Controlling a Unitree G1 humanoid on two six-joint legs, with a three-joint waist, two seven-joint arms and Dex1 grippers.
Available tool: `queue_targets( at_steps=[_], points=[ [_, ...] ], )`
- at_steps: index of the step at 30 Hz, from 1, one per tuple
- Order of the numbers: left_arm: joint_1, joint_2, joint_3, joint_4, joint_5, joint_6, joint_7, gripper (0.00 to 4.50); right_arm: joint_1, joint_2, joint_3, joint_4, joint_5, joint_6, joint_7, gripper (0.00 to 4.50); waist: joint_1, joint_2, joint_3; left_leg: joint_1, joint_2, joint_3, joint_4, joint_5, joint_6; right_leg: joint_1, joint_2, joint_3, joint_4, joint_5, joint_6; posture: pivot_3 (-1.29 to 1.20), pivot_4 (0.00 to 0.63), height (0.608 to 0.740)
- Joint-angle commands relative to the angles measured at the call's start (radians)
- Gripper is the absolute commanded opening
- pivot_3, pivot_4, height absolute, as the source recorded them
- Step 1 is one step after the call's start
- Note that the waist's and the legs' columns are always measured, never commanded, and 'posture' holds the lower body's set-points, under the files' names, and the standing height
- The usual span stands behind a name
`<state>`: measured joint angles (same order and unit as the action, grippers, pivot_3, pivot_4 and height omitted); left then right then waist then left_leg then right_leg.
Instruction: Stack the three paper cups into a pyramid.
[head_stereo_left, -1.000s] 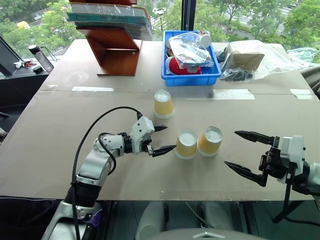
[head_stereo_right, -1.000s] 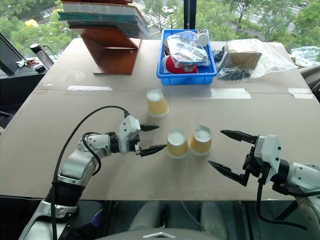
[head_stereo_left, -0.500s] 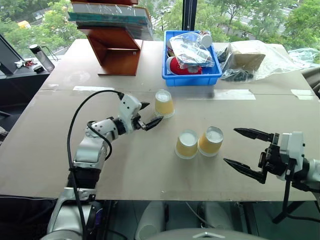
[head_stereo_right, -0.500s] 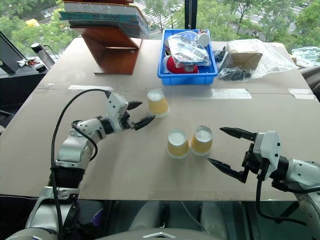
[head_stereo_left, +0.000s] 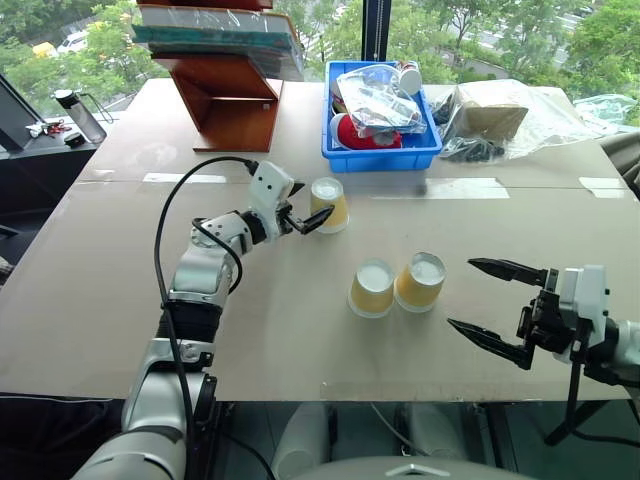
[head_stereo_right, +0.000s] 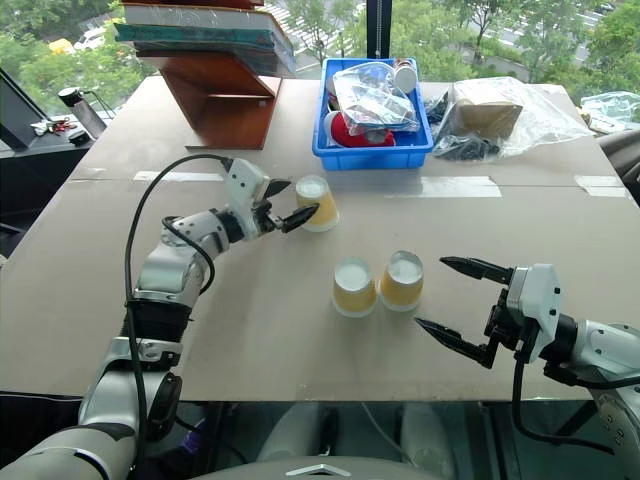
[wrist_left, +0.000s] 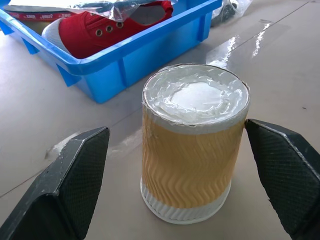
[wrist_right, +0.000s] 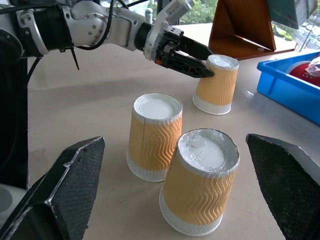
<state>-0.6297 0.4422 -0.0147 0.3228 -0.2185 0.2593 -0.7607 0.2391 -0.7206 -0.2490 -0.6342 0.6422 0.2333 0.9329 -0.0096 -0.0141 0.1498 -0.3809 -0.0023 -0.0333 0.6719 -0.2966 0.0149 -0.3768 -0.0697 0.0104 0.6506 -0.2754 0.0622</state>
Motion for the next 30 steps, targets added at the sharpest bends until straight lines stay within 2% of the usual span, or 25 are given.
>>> queue_targets(
  at_steps=[1,6,7,9,12,14,23,30],
  points=[
    [-0.042,-0.011,-0.010,0.023,0.012,-0.011,-0.008,4.45,0.009,0.004,-0.025,-0.031,0.006,-0.023,0.003,4.50,0.000,0.000,0.000,0.000,0.000,0.000,0.000,0.000,0.000,0.000,0.000,0.000,0.000,0.000,0.000,0.00,0.150,0.740],
    [-0.062,-0.025,-0.019,0.071,0.020,-0.033,-0.029,4.45,0.022,0.007,-0.024,-0.036,0.002,-0.031,-0.001,4.50,-0.001,0.000,0.000,0.000,0.000,0.000,0.000,0.000,0.000,0.000,0.000,0.000,0.000,0.000,0.000,0.00,0.150,0.740],
    [-0.063,-0.025,-0.020,0.075,0.018,-0.036,-0.037,3.96,0.023,0.008,-0.024,-0.037,0.001,-0.031,-0.003,4.50,-0.001,0.000,0.000,0.000,0.000,0.000,0.000,0.000,0.000,0.000,0.000,0.000,0.000,0.000,0.000,0.00,0.150,0.740],
    [-0.063,-0.026,-0.018,0.079,0.017,-0.042,-0.044,3.37,0.024,0.011,-0.028,-0.039,0.004,-0.034,-0.009,4.50,-0.001,0.000,0.000,0.000,0.000,0.000,0.000,0.000,0.000,0.000,0.000,0.000,0.000,0.000,0.000,0.00,0.150,0.740],
    [-0.059,-0.026,-0.014,0.080,0.021,-0.058,-0.047,2.00,0.017,0.029,-0.040,-0.046,0.040,-0.027,-0.027,4.50,-0.001,0.000,0.000,0.000,0.000,0.000,0.000,0.000,0.000,0.000,0.000,0.000,0.001,0.000,0.000,0.00,0.150,0.740],
    [-0.057,-0.026,-0.012,0.078,0.021,-0.063,-0.047,1.50,0.013,0.038,-0.046,-0.051,0.059,-0.021,-0.036,4.50,-0.001,0.000,0.000,0.000,0.000,0.000,0.000,0.000,0.000,0.000,0.000,0.000,0.001,0.000,0.000,0.00,0.150,0.740],
    [-0.033,-0.013,-0.019,-0.011,-0.010,-0.061,-0.118,1.50,-0.036,0.076,-0.074,-0.078,0.193,0.011,-0.108,4.50,-0.001,0.000,0.000,0.000,-0.001,0.000,0.000,0.000,0.000,0.000,0.000,0.000,0.001,0.000,0.000,0.00,0.150,0.740],
    [-0.094,-0.005,-0.029,-0.185,-0.133,0.127,-0.242,1.50,-0.041,0.075,-0.103,-0.071,0.239,0.018,-0.124,4.50,0.000,0.000,0.000,-0.001,-0.001,0.000,0.000,0.000,0.000,-0.001,-0.001,0.000,0.001,0.000,0.000,0.00,0.150,0.740]
  ],
)
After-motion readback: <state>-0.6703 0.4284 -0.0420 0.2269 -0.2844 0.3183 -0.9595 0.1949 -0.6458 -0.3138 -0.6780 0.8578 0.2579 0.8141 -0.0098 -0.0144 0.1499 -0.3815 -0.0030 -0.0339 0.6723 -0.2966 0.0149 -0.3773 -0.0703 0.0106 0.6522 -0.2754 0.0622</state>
